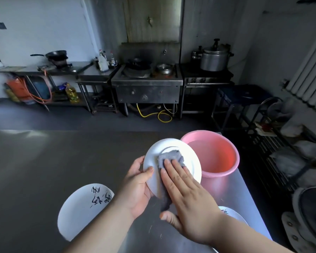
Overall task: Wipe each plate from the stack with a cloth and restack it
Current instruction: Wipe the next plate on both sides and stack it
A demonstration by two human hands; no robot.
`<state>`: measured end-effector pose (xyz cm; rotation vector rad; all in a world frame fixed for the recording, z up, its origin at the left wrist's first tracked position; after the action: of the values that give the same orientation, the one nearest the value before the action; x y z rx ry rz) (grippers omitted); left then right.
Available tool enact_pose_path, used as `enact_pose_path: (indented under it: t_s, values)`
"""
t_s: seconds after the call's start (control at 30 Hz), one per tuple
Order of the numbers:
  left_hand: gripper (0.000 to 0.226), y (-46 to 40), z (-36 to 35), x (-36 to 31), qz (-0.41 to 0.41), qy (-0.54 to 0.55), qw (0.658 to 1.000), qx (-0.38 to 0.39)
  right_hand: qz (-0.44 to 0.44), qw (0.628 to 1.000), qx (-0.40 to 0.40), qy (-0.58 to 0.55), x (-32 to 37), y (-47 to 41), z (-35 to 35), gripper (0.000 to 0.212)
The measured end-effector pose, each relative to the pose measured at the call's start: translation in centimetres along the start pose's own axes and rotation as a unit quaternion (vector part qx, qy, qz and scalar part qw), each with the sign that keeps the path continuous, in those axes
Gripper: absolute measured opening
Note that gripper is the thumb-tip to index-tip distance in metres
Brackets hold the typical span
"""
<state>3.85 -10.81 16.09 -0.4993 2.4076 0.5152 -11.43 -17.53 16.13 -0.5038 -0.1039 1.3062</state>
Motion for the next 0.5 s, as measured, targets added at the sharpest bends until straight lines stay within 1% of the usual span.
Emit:
enact_pose_path:
  t_s: [0.03, 0.1, 0.2, 0.27, 0.33, 0.4, 0.43, 0.5]
  values:
    - [0.044, 0.1, 0.0, -0.2, 0.0, -0.001, 1.0, -0.001, 0.002, 1.0, 0.004, 0.009, 0.0, -0.1, 0.1, 0.096]
    - [0.051, 0.5, -0.1, -0.4, -0.003, -0.011, 1.0, 0.001, -0.027, 0.999, 0.005, 0.022, -1.0, -1.1, 0.4, 0.095]
    - [0.043, 0.9, 0.0, -0.9, -0.01, -0.033, 0.999, 0.009, -0.079, 0.997, 0.017, 0.009, -1.8, -2.6, 1.2, 0.097]
    - [0.045, 0.9, 0.3, -1.5, -0.019, -0.03, 0.999, 0.009, -0.064, 0.998, 0.01, -0.009, -0.4, -2.3, 1.6, 0.098]
    - [0.053, 1.0, 0.5, -2.1, -0.024, -0.016, 0.999, 0.016, -0.023, 1.0, -0.002, -0.017, 1.7, -0.9, 1.8, 0.099]
    - [0.057, 1.3, 0.8, -2.4, -0.021, -0.012, 1.0, 0.019, -0.007, 1.0, -0.001, -0.009, 2.6, 0.2, 1.6, 0.097]
    - [0.058, 1.5, 1.0, -2.4, -0.016, -0.016, 1.0, 0.018, -0.017, 1.0, -0.006, -0.003, 2.3, 0.2, 1.5, 0.095]
    - [0.059, 2.0, 1.3, -2.0, -0.004, -0.027, 0.999, 0.018, -0.073, 0.997, -0.012, 0.002, 0.7, -0.3, 1.3, 0.092]
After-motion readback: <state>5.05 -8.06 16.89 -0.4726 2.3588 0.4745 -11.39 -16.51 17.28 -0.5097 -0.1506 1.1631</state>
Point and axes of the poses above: each hand's wrist, its own y-axis away from the middle knuckle, its own z-axis out of the back of the hand, x = y × z, the point moved 4 cm from there along -y, towards the middle knuckle, and after that the axes turned 13 degrees about y, right-handed, at the moved point
